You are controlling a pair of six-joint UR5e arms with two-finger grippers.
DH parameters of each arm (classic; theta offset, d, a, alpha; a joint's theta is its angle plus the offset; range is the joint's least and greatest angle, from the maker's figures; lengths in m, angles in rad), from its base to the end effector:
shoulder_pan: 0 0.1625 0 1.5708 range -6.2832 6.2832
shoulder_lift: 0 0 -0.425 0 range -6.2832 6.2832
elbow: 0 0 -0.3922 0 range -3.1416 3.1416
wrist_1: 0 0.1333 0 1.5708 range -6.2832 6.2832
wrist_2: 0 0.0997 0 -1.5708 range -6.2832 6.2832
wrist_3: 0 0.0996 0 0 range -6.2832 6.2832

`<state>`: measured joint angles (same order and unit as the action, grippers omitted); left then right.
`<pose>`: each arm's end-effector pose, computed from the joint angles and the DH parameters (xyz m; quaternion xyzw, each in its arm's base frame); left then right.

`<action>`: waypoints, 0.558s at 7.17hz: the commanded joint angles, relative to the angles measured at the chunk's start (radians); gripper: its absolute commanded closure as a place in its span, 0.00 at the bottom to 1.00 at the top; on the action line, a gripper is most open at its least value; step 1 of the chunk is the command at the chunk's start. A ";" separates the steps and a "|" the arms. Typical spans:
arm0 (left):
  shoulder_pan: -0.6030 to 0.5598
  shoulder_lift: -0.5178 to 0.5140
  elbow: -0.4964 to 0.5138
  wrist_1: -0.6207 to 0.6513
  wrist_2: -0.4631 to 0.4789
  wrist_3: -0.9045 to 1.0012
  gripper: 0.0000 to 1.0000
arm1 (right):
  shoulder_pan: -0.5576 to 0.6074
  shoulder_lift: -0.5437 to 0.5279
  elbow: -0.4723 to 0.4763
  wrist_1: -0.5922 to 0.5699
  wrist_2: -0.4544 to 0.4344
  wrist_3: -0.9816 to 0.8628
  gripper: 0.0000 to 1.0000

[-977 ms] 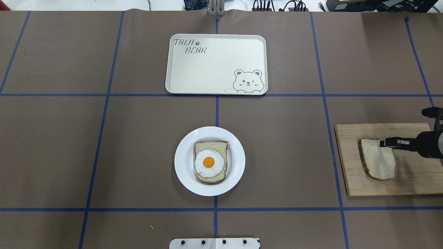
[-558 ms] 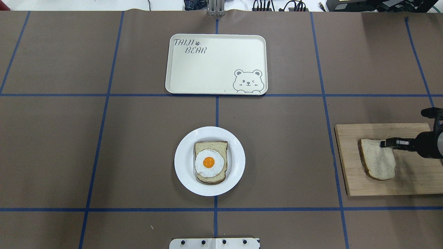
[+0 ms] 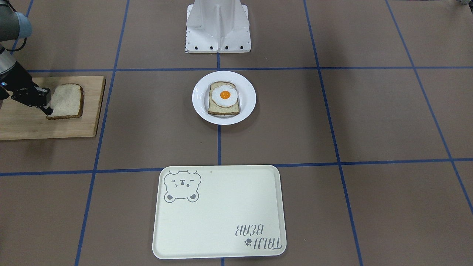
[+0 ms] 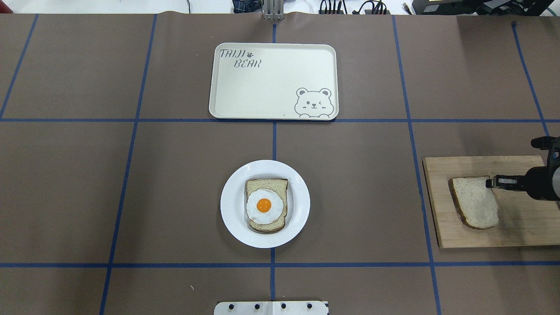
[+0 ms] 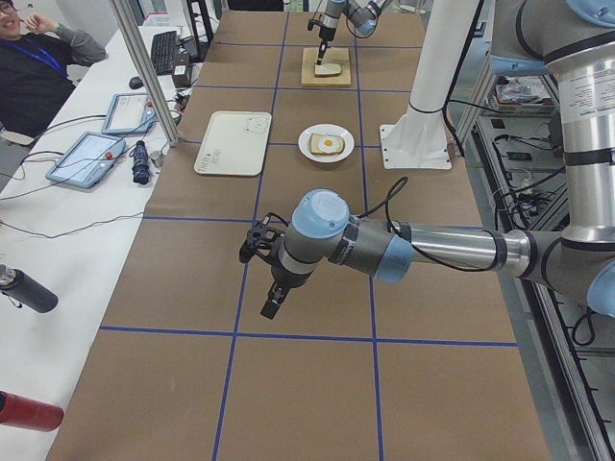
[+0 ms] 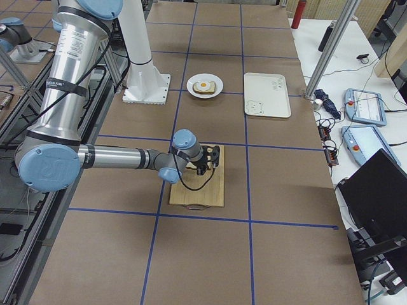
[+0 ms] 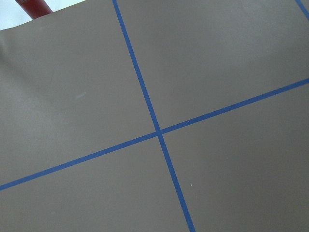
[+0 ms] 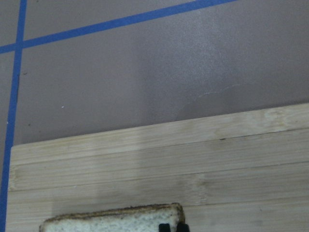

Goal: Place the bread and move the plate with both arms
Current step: 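Lower the right gripper onto the bread slice on the wooden board and grasp it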

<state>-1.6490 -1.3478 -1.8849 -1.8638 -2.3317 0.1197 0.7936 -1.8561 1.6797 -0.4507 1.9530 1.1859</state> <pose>-0.0969 -0.4097 0.5708 0.2124 0.3452 0.0898 0.9098 -0.2118 -0.3525 0.6126 0.1073 -0.4650 0.0929 0.8738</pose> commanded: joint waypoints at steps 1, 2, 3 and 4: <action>0.000 0.001 0.000 0.000 0.000 0.000 0.01 | 0.010 0.002 0.009 0.007 0.048 -0.014 1.00; 0.000 0.001 0.000 0.002 0.000 0.000 0.01 | 0.066 0.000 0.008 0.059 0.149 -0.015 1.00; -0.002 0.001 0.000 0.000 -0.002 0.000 0.01 | 0.131 -0.002 0.005 0.107 0.258 -0.015 1.00; -0.002 0.001 0.000 0.002 -0.002 0.000 0.01 | 0.210 0.020 0.006 0.119 0.377 -0.015 1.00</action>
<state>-1.6500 -1.3469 -1.8853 -1.8632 -2.3326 0.1197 0.9157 -1.8523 1.6857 -0.3620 2.1913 1.1708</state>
